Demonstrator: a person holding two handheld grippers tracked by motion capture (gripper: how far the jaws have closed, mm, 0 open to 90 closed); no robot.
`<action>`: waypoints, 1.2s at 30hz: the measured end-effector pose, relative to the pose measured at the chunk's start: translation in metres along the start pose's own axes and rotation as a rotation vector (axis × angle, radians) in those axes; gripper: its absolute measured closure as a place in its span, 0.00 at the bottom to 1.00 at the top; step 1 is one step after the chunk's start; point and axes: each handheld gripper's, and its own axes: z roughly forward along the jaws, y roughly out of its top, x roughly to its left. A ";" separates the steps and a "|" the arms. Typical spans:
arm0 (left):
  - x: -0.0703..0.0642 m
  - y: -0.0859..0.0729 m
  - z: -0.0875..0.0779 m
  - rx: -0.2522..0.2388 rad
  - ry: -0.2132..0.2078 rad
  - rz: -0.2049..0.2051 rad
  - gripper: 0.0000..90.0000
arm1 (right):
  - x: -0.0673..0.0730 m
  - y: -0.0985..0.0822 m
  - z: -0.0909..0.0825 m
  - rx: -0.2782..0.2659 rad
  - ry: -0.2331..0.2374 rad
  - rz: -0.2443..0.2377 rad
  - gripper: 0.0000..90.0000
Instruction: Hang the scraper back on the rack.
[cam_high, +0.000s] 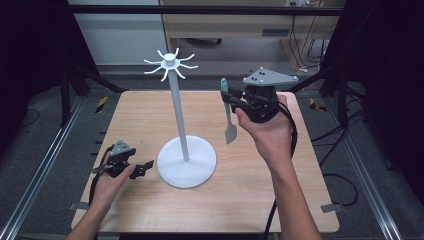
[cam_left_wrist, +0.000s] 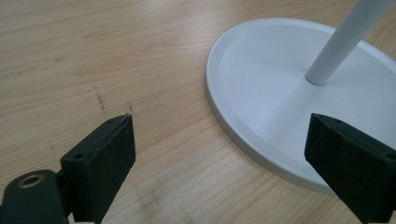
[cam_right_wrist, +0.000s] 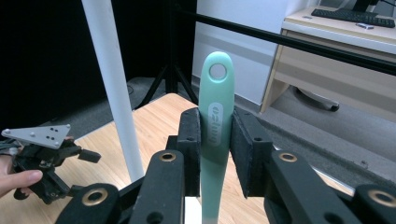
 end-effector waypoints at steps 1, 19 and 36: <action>0.000 0.000 0.000 0.000 -0.001 -0.002 0.09 | 0.001 0.001 0.000 0.001 0.001 -0.002 0.83; 0.000 0.000 0.001 0.003 -0.003 0.000 0.09 | 0.012 0.013 0.000 -0.034 0.031 -0.008 0.82; -0.001 0.000 0.001 0.006 -0.005 0.001 0.09 | 0.025 0.036 0.005 -0.067 0.091 -0.017 0.82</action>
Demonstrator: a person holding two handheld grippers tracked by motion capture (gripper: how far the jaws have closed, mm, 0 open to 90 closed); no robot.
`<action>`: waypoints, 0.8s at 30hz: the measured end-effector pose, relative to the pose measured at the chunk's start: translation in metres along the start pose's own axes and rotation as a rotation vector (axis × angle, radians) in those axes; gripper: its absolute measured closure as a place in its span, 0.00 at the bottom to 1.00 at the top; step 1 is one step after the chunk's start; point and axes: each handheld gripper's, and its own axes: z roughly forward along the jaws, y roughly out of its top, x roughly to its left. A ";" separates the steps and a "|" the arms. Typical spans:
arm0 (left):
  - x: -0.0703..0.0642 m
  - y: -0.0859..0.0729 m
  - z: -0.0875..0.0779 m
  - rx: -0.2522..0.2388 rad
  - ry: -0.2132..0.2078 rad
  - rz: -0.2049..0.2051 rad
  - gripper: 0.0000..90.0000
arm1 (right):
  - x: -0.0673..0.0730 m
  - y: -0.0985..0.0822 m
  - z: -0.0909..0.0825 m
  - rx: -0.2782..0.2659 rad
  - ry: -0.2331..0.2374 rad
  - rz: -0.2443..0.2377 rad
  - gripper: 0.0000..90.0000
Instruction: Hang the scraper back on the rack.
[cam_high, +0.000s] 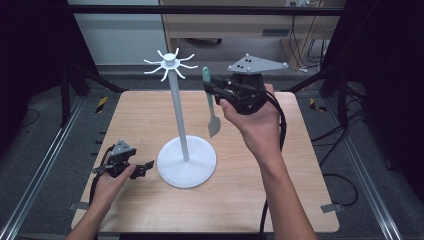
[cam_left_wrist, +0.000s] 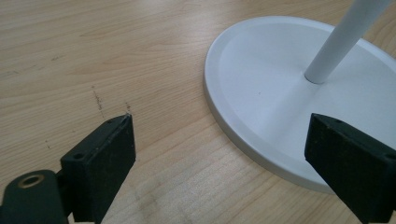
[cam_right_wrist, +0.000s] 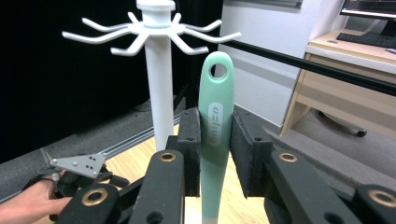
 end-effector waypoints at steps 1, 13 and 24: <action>0.000 0.000 0.000 0.000 0.000 0.000 0.09 | 0.001 0.001 0.001 -0.001 0.004 -0.001 0.82; 0.000 0.000 0.000 0.001 -0.001 0.000 0.09 | 0.003 0.005 0.006 -0.002 0.022 -0.002 0.82; 0.000 0.000 0.001 -0.001 0.000 -0.003 0.09 | 0.000 0.009 0.007 -0.005 0.051 0.011 0.82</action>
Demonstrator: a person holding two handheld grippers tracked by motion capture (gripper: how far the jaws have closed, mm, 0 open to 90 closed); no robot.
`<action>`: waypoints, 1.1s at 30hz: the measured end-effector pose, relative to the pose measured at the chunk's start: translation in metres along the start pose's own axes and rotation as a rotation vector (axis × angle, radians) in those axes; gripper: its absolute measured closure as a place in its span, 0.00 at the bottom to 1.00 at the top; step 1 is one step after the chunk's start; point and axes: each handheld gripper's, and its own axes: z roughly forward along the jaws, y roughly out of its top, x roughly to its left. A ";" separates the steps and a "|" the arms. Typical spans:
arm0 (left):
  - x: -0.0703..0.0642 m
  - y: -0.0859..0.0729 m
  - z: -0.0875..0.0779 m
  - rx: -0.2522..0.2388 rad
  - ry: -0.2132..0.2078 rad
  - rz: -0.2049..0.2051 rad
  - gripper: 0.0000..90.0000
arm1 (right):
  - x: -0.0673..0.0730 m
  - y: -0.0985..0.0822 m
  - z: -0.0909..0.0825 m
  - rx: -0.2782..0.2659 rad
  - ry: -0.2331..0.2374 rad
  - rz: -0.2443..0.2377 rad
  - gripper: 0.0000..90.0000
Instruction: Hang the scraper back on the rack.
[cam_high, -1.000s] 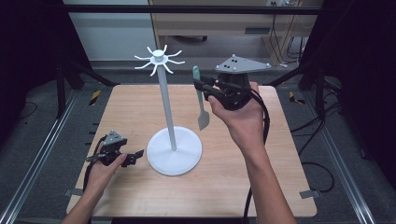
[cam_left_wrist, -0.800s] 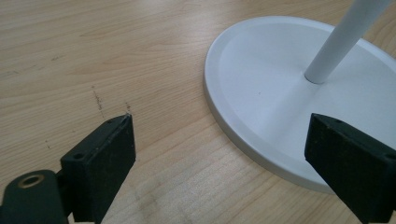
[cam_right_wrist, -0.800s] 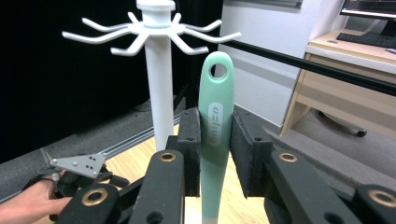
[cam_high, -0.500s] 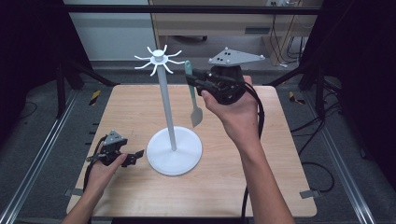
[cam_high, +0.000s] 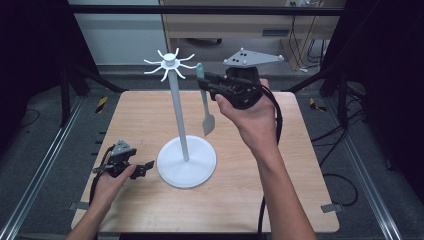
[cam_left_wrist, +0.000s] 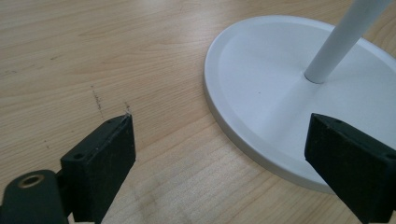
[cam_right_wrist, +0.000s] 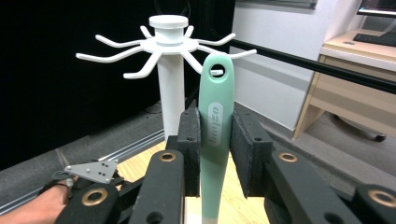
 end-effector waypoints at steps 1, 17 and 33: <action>0.000 0.000 0.000 0.000 0.000 0.000 0.09 | 0.000 0.000 0.000 0.000 0.002 0.001 0.82; 0.000 0.000 0.000 0.002 -0.003 0.001 0.09 | -0.006 0.001 0.004 0.019 0.025 0.023 0.82; -0.001 0.000 0.001 0.004 -0.003 0.002 0.09 | -0.005 0.001 0.006 0.038 0.059 0.024 0.82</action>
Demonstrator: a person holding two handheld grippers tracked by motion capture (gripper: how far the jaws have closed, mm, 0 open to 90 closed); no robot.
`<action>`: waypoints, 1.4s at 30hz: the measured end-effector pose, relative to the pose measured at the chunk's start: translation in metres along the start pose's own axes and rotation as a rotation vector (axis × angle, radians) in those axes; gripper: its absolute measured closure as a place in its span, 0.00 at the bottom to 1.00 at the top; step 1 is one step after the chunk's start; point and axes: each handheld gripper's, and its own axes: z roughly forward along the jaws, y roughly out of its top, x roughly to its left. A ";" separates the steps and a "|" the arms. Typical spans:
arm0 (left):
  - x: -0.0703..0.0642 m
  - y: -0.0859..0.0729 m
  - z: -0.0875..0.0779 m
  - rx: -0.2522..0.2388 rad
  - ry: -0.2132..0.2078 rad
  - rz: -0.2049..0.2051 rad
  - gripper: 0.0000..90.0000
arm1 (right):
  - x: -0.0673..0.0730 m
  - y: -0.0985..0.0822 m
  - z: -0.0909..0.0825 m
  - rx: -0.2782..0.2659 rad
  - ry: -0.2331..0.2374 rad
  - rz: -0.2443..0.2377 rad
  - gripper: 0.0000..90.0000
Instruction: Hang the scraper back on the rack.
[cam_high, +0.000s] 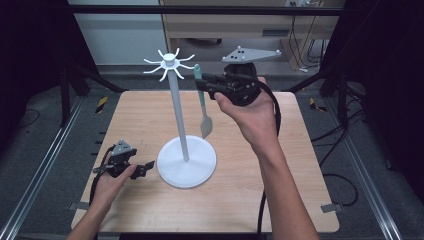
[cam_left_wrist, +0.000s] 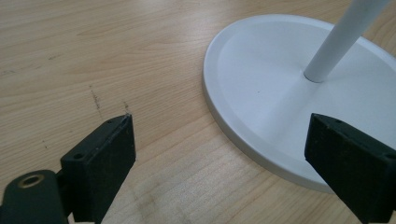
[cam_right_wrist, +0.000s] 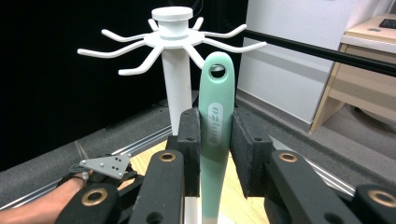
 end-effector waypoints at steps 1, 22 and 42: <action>0.000 0.000 0.000 0.001 0.000 0.001 0.09 | 0.001 0.000 0.000 0.001 0.001 -0.002 0.82; 0.000 0.000 0.000 0.003 -0.001 0.002 0.09 | 0.004 0.000 -0.006 0.013 -0.008 -0.014 0.82; -0.001 0.000 0.001 0.003 -0.002 0.004 0.09 | 0.008 0.003 0.006 0.034 0.003 -0.032 0.82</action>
